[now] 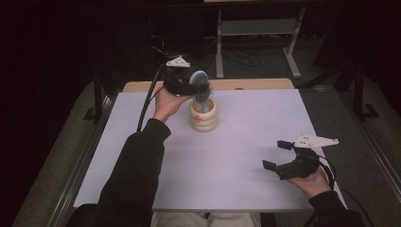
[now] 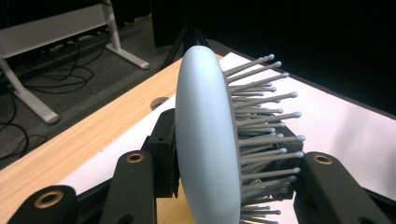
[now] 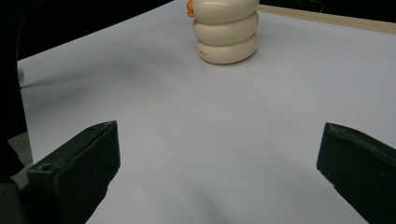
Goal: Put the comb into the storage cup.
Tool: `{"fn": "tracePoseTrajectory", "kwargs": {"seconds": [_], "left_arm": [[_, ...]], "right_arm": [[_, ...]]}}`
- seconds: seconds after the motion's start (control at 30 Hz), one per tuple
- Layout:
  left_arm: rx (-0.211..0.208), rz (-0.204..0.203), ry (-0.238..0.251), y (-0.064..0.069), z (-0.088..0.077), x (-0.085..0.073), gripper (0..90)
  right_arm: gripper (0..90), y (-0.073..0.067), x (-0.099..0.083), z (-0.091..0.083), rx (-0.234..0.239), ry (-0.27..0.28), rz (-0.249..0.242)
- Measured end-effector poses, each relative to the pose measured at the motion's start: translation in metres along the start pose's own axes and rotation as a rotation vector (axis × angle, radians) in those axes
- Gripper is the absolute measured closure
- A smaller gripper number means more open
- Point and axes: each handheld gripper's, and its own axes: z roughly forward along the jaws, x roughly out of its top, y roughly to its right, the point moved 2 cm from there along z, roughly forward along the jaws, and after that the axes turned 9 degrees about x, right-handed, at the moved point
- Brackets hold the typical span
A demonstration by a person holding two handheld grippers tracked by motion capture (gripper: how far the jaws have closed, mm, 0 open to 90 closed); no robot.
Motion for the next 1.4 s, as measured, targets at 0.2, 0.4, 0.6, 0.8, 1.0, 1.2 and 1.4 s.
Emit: {"fn": "tracePoseTrajectory", "kwargs": {"seconds": [0.2,0.4,0.6,0.8,1.0,1.2,1.4], "left_arm": [[-0.010,0.015,-0.023,0.004,0.008,-0.008,54.0],[-0.011,0.014,-0.020,0.004,0.009,-0.011,52.9],[-0.028,0.010,-0.017,0.005,0.008,-0.012,45.2],[-0.030,-0.018,0.024,0.002,0.000,-0.008,34.1],[-0.004,-0.036,0.016,-0.003,-0.007,-0.010,22.4],[0.012,-0.061,0.026,-0.011,-0.016,-0.018,19.2],[0.031,-0.083,0.035,-0.021,-0.027,-0.026,16.9]], "right_arm": [[0.0,0.000,-0.001,0.000,-0.009,0.005,-0.002],[0.0,0.001,-0.001,0.000,-0.012,0.005,-0.004],[0.0,0.000,-0.002,0.001,-0.013,0.001,-0.003],[0.0,0.000,-0.002,0.002,-0.014,-0.005,-0.005],[0.0,0.000,-0.002,0.004,-0.013,-0.010,-0.006],[0.0,0.000,-0.002,0.004,-0.013,-0.014,-0.006],[0.0,0.000,-0.002,0.005,-0.012,-0.018,-0.007]]}}
